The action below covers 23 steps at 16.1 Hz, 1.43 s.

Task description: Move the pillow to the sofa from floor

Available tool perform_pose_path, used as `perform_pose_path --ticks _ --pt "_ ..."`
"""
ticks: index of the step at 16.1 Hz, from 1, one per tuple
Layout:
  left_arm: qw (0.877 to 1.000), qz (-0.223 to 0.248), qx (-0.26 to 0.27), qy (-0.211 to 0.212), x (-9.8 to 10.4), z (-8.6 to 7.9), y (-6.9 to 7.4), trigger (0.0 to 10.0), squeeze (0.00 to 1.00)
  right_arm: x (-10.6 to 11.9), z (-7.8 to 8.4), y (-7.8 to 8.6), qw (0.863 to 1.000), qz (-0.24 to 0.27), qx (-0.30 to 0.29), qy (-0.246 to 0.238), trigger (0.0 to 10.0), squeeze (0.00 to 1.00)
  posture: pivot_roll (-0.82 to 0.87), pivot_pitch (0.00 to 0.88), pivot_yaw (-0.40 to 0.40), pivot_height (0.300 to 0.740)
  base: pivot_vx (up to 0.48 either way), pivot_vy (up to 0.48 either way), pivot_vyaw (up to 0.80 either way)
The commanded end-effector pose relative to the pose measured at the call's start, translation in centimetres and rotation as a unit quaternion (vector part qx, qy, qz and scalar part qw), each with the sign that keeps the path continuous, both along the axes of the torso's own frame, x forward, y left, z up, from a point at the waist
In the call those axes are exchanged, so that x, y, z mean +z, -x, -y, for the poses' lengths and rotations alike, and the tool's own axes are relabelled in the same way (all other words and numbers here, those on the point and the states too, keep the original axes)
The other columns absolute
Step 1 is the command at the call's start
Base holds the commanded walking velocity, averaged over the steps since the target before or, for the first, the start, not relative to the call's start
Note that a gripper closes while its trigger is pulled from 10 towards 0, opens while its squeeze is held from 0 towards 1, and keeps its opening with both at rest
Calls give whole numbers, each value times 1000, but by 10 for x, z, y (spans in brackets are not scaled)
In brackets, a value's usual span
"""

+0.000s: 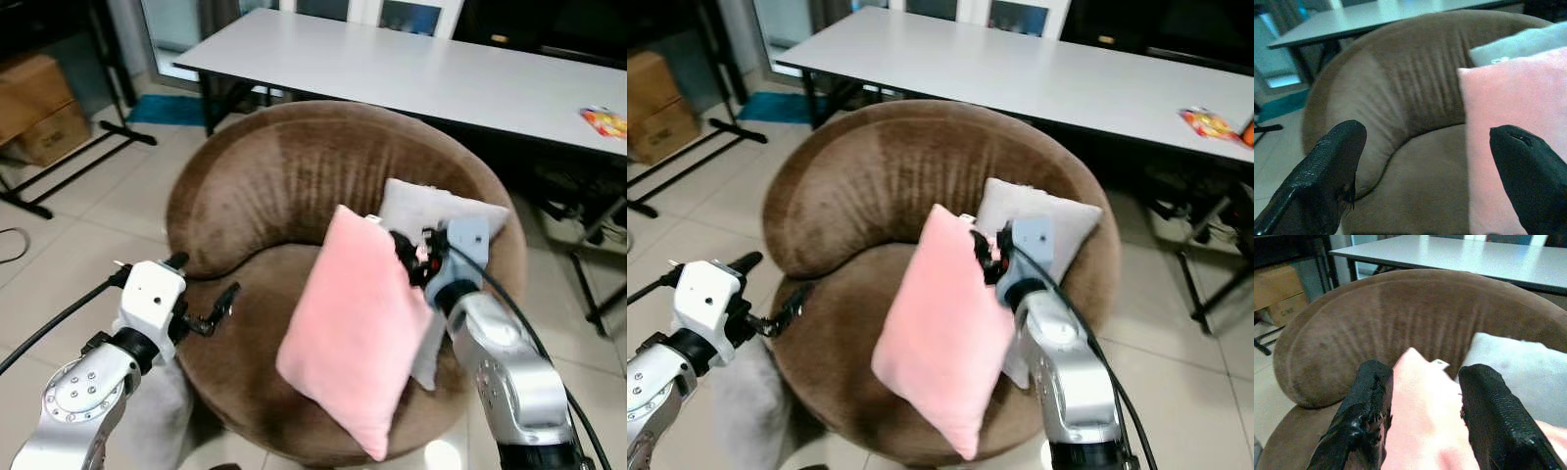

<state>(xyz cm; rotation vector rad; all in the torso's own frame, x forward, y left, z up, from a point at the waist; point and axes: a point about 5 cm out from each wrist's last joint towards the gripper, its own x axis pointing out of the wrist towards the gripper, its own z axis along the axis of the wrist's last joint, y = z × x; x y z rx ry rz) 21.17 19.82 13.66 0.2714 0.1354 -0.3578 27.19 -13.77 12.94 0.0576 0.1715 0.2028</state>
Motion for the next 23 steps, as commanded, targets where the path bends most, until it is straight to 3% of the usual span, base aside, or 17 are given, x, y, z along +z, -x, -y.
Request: perform_pose_path --ticks 1,6,19,23 --pt "1000 6 18 -7 3 -3 1 10000 0 7 -3 0 1000 8 2 2 10000 0 -74 0 -63 740 0 386 0" --pt "999 15 38 -2 3 1 -2 10000 0 8 -3 6 998 3 47 42 10000 0 -71 0 -64 740 0 398 0" --pt "998 15 59 6 0 2 -2 10000 0 3 -5 0 999 -14 32 34 10000 0 -72 0 -66 740 0 397 0" --pt "996 31 85 1 0 -2 -10 10000 0 -2 -6 -2 999 -22 29 24 10000 0 -76 0 -64 740 0 0 0"
